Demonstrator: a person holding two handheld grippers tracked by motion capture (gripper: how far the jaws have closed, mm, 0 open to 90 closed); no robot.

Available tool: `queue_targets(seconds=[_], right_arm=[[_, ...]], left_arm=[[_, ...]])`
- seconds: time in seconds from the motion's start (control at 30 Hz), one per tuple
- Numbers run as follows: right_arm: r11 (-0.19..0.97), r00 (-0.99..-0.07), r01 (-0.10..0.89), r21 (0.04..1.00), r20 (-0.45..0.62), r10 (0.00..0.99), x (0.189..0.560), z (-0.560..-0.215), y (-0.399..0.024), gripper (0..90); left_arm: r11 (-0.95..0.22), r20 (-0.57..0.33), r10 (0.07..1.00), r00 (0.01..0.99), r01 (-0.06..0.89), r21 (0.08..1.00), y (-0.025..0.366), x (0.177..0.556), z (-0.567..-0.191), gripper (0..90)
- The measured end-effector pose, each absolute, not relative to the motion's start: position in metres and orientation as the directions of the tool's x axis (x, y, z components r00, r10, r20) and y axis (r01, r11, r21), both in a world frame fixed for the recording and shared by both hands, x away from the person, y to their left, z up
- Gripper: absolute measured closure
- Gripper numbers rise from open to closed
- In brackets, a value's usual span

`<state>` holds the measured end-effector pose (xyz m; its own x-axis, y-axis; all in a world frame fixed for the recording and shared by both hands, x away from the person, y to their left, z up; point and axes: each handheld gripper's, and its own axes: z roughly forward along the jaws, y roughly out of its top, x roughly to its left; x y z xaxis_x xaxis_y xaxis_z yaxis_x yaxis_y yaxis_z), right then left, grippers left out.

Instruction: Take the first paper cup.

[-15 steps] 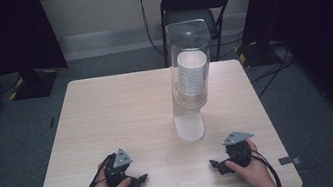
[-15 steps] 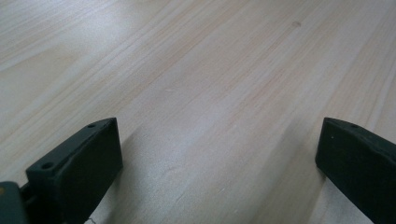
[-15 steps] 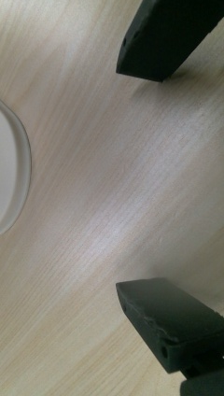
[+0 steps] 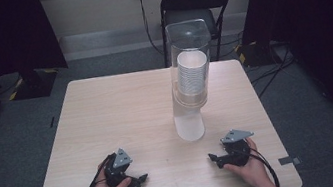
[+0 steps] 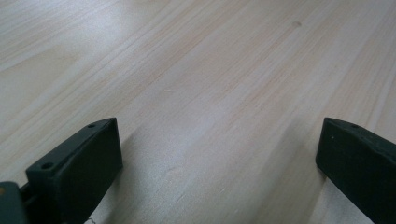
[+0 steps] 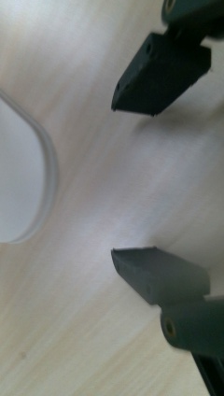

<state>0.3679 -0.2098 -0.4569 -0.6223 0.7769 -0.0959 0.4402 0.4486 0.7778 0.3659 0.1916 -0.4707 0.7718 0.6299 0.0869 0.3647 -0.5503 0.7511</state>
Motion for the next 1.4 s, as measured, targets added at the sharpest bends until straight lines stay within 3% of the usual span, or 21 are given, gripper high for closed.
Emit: queue_targets(seconds=[0.03, 0.1, 0.13, 0.17, 0.43, 0.67, 1.0, 1.3, 1.4], right_arm=[[0.448, -0.623, 0.429, 0.784, -0.102, 0.775, 0.37, -0.454, -0.208, 11.3], [0.439, -0.611, 0.43, 0.789, -0.104, 0.785, 0.371, -0.452, -0.207, 12.6], [0.427, -0.604, 0.428, 0.796, -0.1, 0.791, 0.372, -0.448, -0.206, 17.7], [0.399, -0.601, 0.422, 0.814, -0.078, 0.795, 0.375, -0.439, -0.202, 13.8], [0.263, -0.579, 0.354, 0.897, -0.011, 0.815, 0.394, -0.405, -0.193, 14.8], [0.241, -0.566, 0.304, 0.922, -0.03, 0.824, 0.414, -0.377, -0.177, 16.5], [0.213, -0.562, 0.27, 0.939, -0.026, 0.827, 0.435, -0.379, -0.155, 17.8], [0.197, -0.569, 0.238, 0.951, -0.028, 0.822, 0.449, -0.387, -0.145, 25.2], [0.195, -0.575, 0.218, 0.956, -0.036, 0.817, 0.451, -0.387, -0.145, 34.5]], left_arm=[[-0.551, 0.087, 0.63, 0.772, 0.364, 0.751, 0.192, 0.366, -0.471, 0.0], [-0.551, 0.087, 0.63, 0.772, 0.364, 0.751, 0.192, 0.366, -0.471, 0.0], [-0.551, 0.087, 0.629, 0.772, 0.365, 0.751, 0.192, 0.366, -0.471, 0.0], [-0.551, 0.086, 0.629, 0.773, 0.365, 0.751, 0.192, 0.366, -0.471, 0.0], [-0.542, 0.074, 0.632, 0.772, 0.372, 0.754, 0.191, 0.366, -0.471, 0.0], [-0.532, 0.06, 0.639, 0.767, 0.383, 0.755, 0.19, 0.365, -0.471, 0.0], [-0.53, 0.062, 0.641, 0.765, 0.382, 0.757, 0.189, 0.366, -0.472, 0.0], [-0.531, 0.062, 0.64, 0.766, 0.382, 0.757, 0.189, 0.366, -0.472, 0.0], [-0.53, 0.063, 0.641, 0.765, 0.382, 0.757, 0.189, 0.366, -0.472, 0.0]])
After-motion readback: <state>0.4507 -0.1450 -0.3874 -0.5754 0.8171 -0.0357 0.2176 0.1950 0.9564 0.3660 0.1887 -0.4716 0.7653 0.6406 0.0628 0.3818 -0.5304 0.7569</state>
